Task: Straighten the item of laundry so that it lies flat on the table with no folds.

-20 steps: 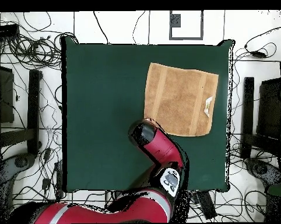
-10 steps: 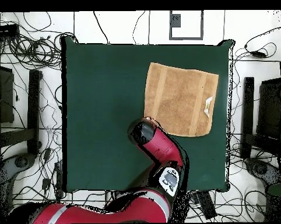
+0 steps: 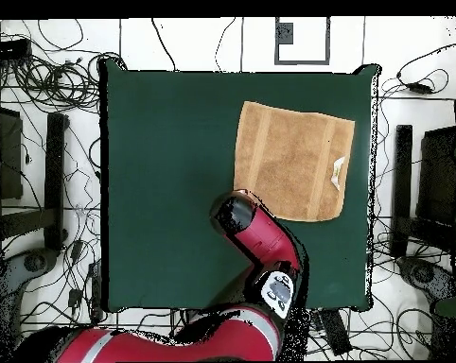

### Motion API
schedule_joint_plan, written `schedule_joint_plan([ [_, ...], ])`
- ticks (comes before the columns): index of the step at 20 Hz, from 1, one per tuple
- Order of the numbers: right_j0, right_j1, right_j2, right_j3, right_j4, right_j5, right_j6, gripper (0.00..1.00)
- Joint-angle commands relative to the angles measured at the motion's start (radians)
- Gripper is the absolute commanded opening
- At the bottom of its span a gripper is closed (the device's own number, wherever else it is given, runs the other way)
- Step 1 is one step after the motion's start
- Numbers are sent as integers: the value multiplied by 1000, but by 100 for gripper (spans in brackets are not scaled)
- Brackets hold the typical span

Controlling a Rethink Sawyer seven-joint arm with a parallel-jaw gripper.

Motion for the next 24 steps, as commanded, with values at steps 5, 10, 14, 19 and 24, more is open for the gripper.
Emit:
schedule_joint_plan([
  [5, -26, -2, 141, -24, 34, -56, 203, 0],
  [10, -33, -1, 146, -23, 25, -68, 196, 0],
  [14, -17, 11, 121, -43, 20, -41, 198, 0],
  [19, -15, 7, 119, -45, 4, -28, 178, 0],
  [24, -14, 10, 117, -50, 0, -25, 173, 0],
])
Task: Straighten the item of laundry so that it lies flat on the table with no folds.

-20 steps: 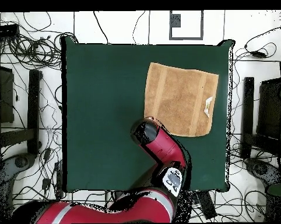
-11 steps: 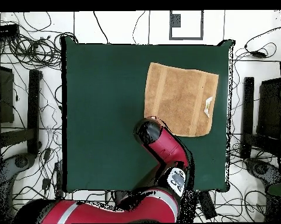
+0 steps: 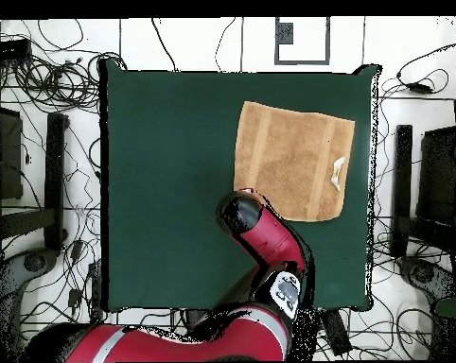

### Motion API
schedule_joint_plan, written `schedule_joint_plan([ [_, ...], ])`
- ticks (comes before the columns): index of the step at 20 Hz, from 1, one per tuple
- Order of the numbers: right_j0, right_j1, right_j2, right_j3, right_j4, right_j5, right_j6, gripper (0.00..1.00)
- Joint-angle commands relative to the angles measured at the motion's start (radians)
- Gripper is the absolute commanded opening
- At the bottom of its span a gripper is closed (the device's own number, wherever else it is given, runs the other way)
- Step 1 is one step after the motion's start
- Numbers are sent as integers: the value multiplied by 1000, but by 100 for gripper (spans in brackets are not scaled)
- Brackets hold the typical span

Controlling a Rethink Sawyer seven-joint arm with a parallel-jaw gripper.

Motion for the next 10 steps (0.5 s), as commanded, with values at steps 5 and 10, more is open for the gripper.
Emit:
schedule_joint_plan([
  [5, 25, 24, 98, -59, 6, -21, 187, 100],
  [10, 19, 20, 92, -64, -36, -7, 130, 100],
])
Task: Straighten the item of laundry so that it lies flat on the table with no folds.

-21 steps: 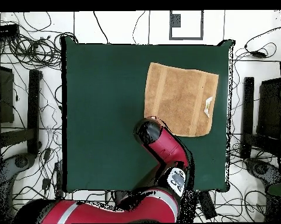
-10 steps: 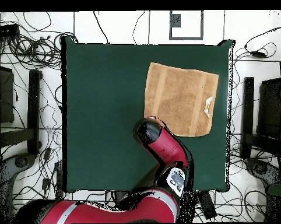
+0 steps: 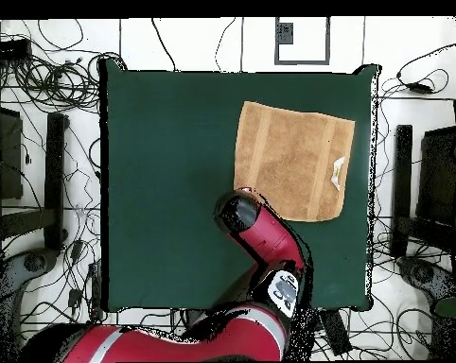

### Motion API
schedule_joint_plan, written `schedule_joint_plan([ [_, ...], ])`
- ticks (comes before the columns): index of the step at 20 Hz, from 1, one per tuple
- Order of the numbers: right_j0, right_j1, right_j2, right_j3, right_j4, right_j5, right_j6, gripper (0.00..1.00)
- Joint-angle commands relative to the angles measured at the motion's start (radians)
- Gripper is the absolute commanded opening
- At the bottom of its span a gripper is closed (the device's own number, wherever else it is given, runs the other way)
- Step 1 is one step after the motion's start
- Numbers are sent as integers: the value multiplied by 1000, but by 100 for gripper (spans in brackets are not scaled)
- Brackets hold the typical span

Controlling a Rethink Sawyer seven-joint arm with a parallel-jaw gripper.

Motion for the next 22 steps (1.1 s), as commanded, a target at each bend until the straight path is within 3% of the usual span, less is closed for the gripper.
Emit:
schedule_joint_plan([
  [1, 11, 16, 93, -57, -42, -4, 121, 100],
  [13, -36, -12, 159, -21, -51, -53, 129, 100],
  [22, -12, -7, 158, -26, -27, -58, 175, 100],
])
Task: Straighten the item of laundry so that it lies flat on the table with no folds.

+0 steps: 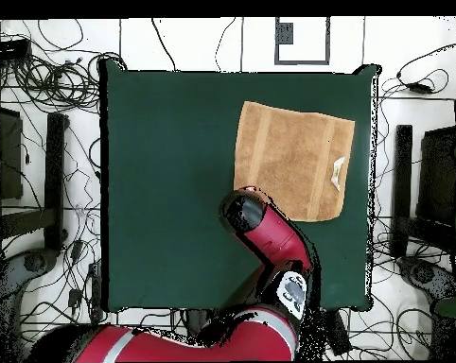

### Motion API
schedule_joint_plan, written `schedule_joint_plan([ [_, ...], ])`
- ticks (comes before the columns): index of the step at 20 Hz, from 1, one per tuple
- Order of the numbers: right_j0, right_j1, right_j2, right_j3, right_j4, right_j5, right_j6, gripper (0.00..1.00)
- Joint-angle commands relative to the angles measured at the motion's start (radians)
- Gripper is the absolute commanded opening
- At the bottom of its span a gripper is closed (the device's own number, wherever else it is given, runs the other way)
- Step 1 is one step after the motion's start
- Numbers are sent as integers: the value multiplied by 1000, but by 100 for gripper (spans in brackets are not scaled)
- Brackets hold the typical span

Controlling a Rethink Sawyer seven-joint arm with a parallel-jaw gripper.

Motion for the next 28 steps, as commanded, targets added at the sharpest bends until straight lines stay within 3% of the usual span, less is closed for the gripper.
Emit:
schedule_joint_plan([
  [1, 19, 15, 150, -27, 11, -52, 178, 100],
  [28, 32, 30, 165, -17, 68, -50, 250, 100],
])
